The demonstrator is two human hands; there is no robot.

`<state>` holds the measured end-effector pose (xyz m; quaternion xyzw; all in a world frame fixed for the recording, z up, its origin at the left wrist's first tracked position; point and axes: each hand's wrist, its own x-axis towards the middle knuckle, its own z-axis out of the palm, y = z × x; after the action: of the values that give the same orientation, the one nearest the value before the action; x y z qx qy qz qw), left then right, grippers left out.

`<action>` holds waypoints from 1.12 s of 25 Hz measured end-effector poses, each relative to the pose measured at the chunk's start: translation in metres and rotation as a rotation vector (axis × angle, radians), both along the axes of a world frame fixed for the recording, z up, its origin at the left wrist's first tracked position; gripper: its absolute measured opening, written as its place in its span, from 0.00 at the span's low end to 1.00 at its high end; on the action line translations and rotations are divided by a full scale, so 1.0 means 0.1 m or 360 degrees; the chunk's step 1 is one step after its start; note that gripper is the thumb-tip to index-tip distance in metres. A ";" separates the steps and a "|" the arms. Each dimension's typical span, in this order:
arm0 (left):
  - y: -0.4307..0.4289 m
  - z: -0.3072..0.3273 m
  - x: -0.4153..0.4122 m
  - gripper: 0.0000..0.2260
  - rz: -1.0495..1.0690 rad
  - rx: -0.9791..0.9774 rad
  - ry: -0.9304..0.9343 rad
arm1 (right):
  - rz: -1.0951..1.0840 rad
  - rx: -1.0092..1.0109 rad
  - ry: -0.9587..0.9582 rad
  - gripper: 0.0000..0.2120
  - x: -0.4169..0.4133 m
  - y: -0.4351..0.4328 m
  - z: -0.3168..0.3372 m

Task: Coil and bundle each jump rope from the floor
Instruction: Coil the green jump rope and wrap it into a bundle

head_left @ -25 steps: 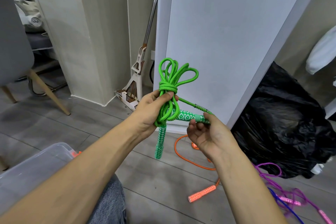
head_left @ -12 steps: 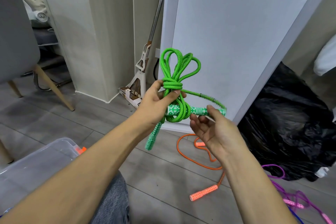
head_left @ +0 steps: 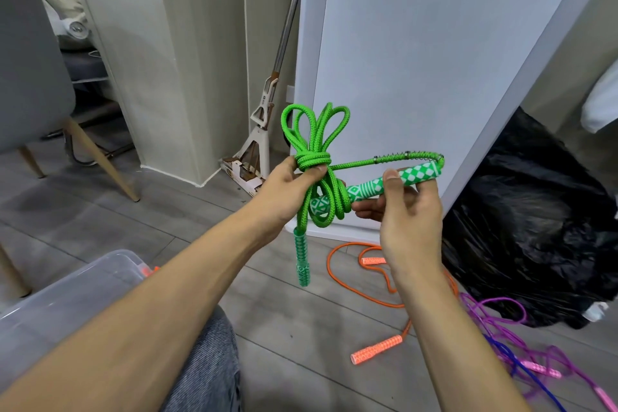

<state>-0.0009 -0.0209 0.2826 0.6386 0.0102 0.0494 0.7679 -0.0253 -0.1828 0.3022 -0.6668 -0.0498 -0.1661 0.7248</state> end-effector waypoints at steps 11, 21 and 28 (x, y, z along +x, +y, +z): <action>-0.01 -0.05 -0.03 0.05 0.0106 0.0193 -0.0018 | -0.0066 -0.0324 -0.0081 0.06 -0.04 0.02 -0.04; -0.05 0.04 -0.07 0.14 -0.0023 -0.0428 0.0103 | 0.0116 -0.0124 0.0174 0.06 0.05 -0.05 -0.03; -0.14 0.10 -0.14 0.09 -0.0136 -0.0489 0.0004 | 0.0300 0.0260 0.0678 0.10 0.09 -0.08 -0.08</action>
<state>-0.0150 -0.0347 0.2926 0.5135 -0.0087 0.0137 0.8580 -0.0165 -0.1904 0.2944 -0.6184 0.0557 0.0430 0.7827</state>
